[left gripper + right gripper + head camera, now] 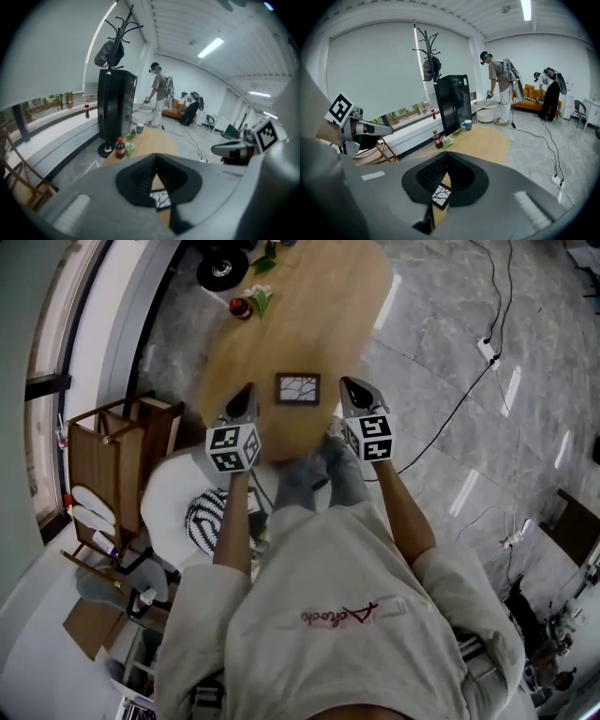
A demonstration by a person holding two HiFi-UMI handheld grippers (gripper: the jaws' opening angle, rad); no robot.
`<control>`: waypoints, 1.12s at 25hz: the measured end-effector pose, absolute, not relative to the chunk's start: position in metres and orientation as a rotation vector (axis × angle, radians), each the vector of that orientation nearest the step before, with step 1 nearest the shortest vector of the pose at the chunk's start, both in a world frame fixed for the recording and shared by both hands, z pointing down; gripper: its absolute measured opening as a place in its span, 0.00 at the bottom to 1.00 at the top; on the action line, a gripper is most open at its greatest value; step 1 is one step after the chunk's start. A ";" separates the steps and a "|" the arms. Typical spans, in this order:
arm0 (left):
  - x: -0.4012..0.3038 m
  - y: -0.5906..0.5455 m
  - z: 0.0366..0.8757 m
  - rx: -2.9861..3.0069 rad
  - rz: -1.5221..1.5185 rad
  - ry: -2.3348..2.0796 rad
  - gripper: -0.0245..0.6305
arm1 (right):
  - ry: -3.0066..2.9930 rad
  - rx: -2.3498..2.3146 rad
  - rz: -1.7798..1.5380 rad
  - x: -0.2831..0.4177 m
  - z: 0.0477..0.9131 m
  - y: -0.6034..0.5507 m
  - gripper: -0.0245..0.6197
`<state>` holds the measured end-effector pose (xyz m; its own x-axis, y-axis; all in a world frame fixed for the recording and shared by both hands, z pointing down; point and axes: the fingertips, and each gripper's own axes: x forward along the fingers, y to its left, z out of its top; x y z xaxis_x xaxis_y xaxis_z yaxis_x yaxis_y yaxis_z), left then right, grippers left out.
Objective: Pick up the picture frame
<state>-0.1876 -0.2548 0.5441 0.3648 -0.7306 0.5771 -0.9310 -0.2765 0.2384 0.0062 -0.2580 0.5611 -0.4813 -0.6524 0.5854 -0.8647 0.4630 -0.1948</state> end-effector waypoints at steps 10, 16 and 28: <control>-0.189 -0.227 0.634 2.035 0.550 -1.316 0.04 | -2.180 1.232 0.782 -0.004 0.649 -0.215 0.05; -0.197 -0.207 0.682 1.999 0.584 -1.299 0.04 | -2.161 1.133 0.816 -0.020 0.693 -0.178 0.05; -0.183 -0.166 0.786 1.922 0.611 -1.256 0.04 | -2.086 1.073 0.923 -0.018 0.788 -0.126 0.05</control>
<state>-0.1827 -0.1662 0.7864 0.4052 -0.5577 0.7244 -0.9142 -0.2401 0.3265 -0.0176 -0.1263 0.7877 -0.4851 -0.4256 0.7639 -0.8515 0.4287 -0.3019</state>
